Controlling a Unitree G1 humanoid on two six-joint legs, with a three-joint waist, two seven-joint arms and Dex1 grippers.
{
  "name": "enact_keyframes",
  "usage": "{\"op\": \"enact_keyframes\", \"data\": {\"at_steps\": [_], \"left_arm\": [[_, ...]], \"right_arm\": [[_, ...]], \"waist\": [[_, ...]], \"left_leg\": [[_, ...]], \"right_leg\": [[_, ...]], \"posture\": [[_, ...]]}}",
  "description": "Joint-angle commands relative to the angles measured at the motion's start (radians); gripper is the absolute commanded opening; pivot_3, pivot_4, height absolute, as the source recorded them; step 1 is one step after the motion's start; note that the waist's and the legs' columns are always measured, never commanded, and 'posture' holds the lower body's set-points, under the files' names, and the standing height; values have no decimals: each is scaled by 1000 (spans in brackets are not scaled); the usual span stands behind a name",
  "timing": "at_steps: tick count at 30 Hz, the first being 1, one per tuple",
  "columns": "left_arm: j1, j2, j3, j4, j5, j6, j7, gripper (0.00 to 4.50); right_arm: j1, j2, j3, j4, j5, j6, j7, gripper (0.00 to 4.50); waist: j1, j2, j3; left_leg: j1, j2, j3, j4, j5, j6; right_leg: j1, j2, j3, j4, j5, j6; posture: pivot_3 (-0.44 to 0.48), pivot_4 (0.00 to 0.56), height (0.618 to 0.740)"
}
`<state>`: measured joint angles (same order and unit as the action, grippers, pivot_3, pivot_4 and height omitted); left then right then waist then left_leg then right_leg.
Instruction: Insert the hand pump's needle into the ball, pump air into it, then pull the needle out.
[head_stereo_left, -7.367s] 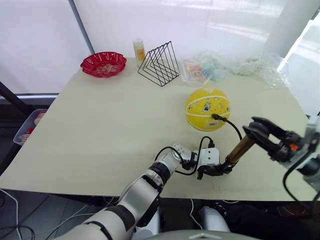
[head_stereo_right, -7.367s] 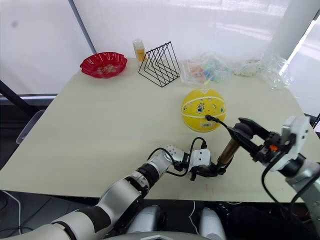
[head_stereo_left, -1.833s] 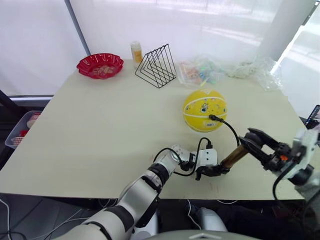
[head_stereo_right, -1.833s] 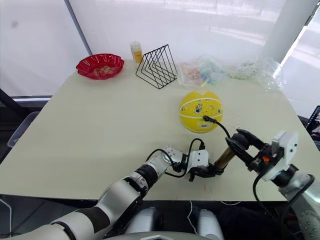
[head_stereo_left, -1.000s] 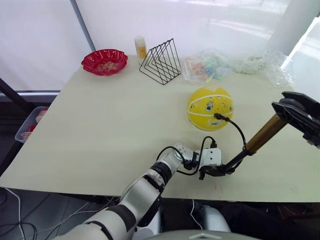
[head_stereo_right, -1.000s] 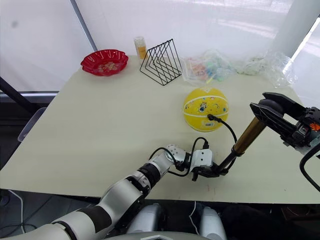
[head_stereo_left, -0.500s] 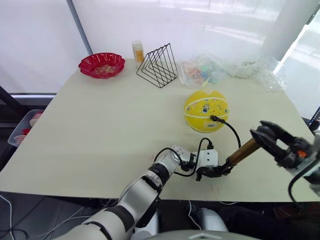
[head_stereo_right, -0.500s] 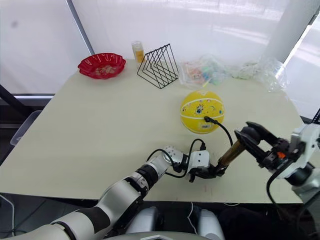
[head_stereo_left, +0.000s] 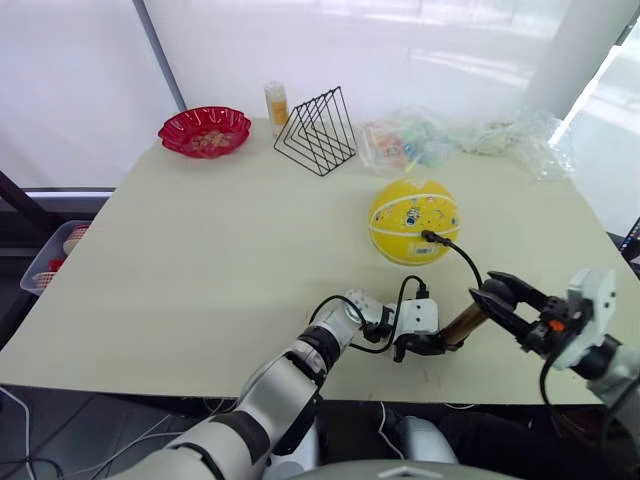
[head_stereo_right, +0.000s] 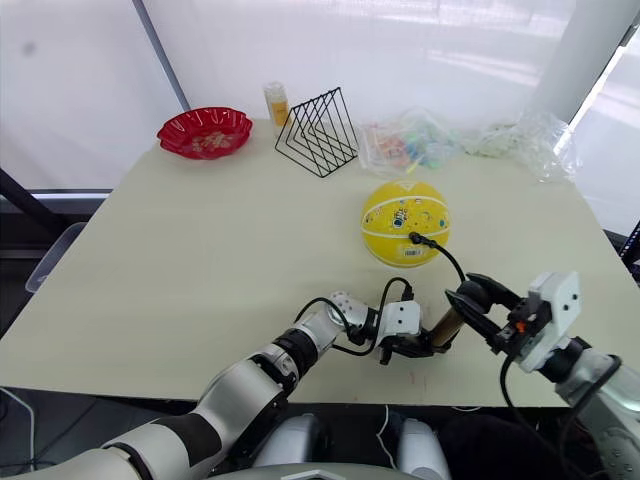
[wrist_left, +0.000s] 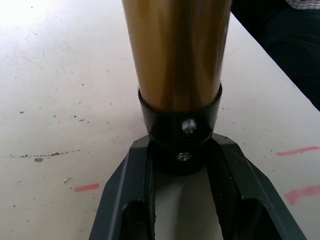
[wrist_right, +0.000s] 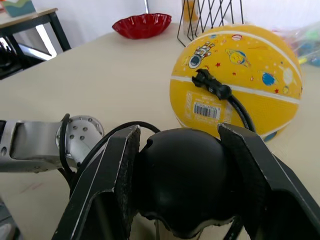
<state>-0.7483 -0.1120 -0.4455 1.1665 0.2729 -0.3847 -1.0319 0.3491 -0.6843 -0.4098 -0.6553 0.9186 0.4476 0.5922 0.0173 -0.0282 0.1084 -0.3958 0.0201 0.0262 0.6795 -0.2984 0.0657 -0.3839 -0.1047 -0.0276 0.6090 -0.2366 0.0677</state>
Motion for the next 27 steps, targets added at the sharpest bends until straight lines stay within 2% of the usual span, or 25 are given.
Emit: {"op": "enact_keyframes", "data": {"at_steps": [1, 4, 7, 10, 13, 18, 20, 22, 27], "left_arm": [[63, 57, -77, 119, 99, 64, -39, 1022], [60, 57, -76, 120, 97, 66, -42, 1022], [58, 57, -75, 121, 97, 67, -43, 1022], [55, 57, -76, 122, 98, 66, -45, 1022], [55, 58, -77, 122, 98, 64, -45, 1022], [57, 59, -76, 120, 97, 64, -45, 1022], [59, 59, -75, 118, 96, 63, -45, 1022], [60, 59, -74, 116, 94, 62, -46, 1022], [61, 56, -68, 111, 88, 61, -40, 1022]], "right_arm": [[-64, -93, -306, -93, 228, 2, -70, 1993], [-87, -162, -439, -88, 354, 33, -99, 1993], [-132, -220, -511, -88, 447, 52, -152, 1993], [-196, -261, -550, -88, 536, 54, -222, 1993], [-197, -252, -537, -101, 545, 74, -240, 1992], [-36, -161, -375, -135, 322, 130, -161, 1992], [34, -110, -275, -122, 203, 110, -114, 1992], [67, -70, -183, -91, 111, 77, -84, 1992], [84, 22, 19, -11, -58, -7, -30, 1992]], "waist": [[2, 4, 5], [4, 4, 9], [6, 2, 13], [3, 0, 17], [4, -1, 18], [3, -7, 14], [0, -15, 7], [-5, -24, -2], [-6, -25, -8]], "left_leg": [[-2, -1, 1, 0, 0, 0], [-3, -2, 3, 0, 0, 0], [-3, -3, 7, 0, 0, 0], [-4, -4, 15, 1, 0, 1], [-6, -4, 19, 1, 0, 1], [-4, -3, 22, 2, -2, 5], [-3, -3, 22, 2, -3, 5], [-1, -1, 22, 2, -3, 5], [2, 2, 21, 2, -3, 5]], "right_leg": [[-2, -1, 1, 0, 1, 1], [-3, 0, 3, 0, 1, 2], [-5, 0, 8, 0, 2, 4], [-9, 2, 15, 0, 4, 7], [-13, 4, 19, 1, 5, 9], [-12, 5, 23, 0, 7, 13], [-12, 6, 24, 0, 7, 12], [-11, 5, 24, 0, 6, 10], [-11, 4, 24, 1, 6, 7]], "posture": [[0, 150, 737], [0, 150, 737], [0, 150, 737], [0, 150, 737], [0, 150, 737], [0, 150, 737], [0, 150, 737], [0, 150, 737], [0, 150, 737]]}}
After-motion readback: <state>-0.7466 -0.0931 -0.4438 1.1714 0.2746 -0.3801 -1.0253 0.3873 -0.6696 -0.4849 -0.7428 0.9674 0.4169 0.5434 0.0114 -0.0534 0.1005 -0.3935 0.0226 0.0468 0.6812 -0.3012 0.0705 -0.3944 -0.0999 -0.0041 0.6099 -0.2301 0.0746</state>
